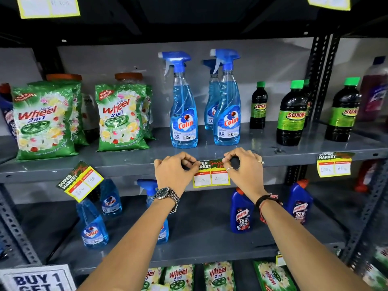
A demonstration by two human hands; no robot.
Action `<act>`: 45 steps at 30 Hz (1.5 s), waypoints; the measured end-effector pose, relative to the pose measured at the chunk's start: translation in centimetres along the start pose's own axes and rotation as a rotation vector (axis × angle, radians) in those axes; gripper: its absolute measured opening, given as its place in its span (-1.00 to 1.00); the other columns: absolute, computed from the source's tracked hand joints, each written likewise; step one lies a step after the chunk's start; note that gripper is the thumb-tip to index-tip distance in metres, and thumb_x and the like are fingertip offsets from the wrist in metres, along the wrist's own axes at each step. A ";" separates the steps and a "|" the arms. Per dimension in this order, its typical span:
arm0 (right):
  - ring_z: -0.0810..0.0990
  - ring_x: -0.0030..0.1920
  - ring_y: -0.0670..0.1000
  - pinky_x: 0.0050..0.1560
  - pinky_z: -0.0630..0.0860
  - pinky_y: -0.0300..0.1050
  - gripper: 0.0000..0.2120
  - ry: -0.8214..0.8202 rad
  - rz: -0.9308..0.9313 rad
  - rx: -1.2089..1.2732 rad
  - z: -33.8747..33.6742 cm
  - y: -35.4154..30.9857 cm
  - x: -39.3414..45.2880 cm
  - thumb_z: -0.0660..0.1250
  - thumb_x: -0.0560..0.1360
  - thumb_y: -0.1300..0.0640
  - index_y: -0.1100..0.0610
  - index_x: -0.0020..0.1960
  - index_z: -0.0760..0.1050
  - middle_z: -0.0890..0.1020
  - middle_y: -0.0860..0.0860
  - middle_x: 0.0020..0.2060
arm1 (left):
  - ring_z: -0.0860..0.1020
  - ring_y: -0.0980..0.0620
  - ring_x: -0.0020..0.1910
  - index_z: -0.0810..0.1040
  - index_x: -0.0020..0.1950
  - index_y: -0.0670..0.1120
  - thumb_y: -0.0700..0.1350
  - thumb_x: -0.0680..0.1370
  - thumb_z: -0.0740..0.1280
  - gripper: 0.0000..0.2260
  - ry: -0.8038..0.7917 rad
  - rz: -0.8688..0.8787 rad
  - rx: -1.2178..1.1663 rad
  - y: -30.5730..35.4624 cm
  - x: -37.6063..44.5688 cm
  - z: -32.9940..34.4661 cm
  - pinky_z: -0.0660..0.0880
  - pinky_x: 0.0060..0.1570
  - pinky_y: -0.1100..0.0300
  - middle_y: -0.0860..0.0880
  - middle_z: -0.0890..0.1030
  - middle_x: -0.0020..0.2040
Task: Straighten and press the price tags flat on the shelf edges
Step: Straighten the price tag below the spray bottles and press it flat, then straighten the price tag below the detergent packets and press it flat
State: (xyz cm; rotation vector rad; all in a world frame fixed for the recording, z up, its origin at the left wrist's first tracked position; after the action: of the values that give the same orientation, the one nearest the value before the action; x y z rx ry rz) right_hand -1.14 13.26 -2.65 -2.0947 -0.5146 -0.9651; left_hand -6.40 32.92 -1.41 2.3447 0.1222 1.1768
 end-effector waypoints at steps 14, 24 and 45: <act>0.55 -0.05 -0.05 0.12 0.34 0.00 -0.70 -0.090 0.075 0.079 0.5 0.1 0.8 0.51 0.32 0.04 -0.06 -0.11 0.40 0.62 -0.15 -0.18 | 0.50 0.01 -0.34 0.28 -0.21 0.04 0.31 0.36 0.31 -0.62 -0.046 0.025 0.150 0.1 0.6 0.7 0.24 -0.08 0.03 0.09 0.52 -0.46; 0.62 -0.07 -0.21 0.18 0.46 -0.24 -0.76 -0.222 0.093 0.174 -0.5 1.5 1.5 0.33 0.45 0.33 -0.01 -0.09 0.46 0.68 -0.19 -0.16 | 0.52 0.08 -0.34 0.35 -0.12 0.02 0.02 0.46 0.37 -0.80 -0.018 -0.054 -0.080 -3.8 -1.6 -2.1 0.33 -0.10 0.08 0.12 0.51 -0.39; 0.58 0.15 0.03 0.14 0.52 0.09 -0.76 -0.327 -0.090 0.318 20.8 -25.5 -2.6 0.31 0.52 0.01 0.05 0.15 0.55 0.66 0.00 0.08 | 0.60 -0.14 -0.23 0.46 -0.25 -0.14 0.31 0.52 0.06 -0.47 -0.291 -0.377 -0.013 -30.0 -0.2 -17.9 0.51 -0.18 0.01 -0.09 0.65 -0.31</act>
State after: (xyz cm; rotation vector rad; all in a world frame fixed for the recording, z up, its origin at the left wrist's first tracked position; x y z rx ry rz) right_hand -8.83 45.39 -1.56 -1.9554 -0.8752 -0.5448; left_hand -16.02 65.99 -7.07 2.3191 0.4301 0.6489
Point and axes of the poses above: each hand's wrist, its own x-axis towards the middle knuckle, its own z-axis out of the palm, y = z × x, the point moved 5 cm from there along x, towards the middle knuckle
